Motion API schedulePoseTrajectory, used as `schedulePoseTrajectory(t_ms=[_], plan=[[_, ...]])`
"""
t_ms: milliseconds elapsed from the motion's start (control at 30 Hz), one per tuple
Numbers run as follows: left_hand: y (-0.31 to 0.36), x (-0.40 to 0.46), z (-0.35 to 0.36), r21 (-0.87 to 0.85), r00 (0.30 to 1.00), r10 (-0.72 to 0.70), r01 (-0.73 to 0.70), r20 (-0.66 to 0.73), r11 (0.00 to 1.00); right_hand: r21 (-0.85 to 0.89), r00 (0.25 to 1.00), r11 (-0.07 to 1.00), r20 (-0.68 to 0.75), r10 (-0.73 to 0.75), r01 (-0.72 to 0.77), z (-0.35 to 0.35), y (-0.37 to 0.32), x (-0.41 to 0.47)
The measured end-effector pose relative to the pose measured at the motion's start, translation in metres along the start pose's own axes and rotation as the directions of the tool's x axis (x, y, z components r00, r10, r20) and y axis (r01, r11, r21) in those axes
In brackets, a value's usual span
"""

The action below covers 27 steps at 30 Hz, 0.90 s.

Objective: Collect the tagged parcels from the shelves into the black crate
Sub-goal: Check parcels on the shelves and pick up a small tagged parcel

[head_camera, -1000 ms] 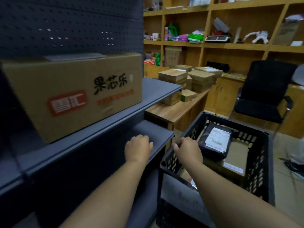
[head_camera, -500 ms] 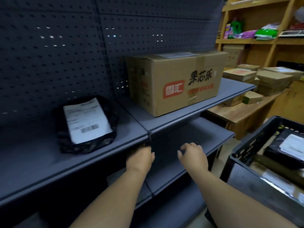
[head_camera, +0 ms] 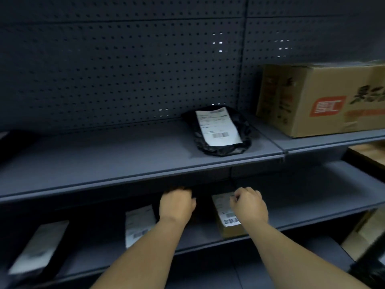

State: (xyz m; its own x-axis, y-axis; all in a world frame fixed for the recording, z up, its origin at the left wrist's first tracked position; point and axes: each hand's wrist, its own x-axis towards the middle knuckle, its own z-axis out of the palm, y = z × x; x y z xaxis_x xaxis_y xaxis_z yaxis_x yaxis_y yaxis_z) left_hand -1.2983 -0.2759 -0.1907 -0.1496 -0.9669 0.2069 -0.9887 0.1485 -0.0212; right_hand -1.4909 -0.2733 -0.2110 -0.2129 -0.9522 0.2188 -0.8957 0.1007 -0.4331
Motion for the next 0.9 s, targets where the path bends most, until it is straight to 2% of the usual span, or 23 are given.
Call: schedulePoseTrajectory(t_ms=[167,367,900], plan=[[-0.039,-0.056,-0.012,0.07,0.989,-0.148,0.15,-0.026,0.986,0.062,0.99,0.989,0.047,-0.135,0.132,0.013,-0.043,-0.032],[-0.061,-0.134,-0.032,0.088,0.944,-0.331,0.331,-0.015,0.94,0.078,0.952,0.961,0.137,-0.274,0.265,0.011,-0.073,-0.087],[-0.1,-0.304,-0.068,0.099,0.789,-0.606,0.614,-0.1,0.783,0.135,0.834,0.857,0.199,-0.515,0.497,0.008,-0.145,-0.211]])
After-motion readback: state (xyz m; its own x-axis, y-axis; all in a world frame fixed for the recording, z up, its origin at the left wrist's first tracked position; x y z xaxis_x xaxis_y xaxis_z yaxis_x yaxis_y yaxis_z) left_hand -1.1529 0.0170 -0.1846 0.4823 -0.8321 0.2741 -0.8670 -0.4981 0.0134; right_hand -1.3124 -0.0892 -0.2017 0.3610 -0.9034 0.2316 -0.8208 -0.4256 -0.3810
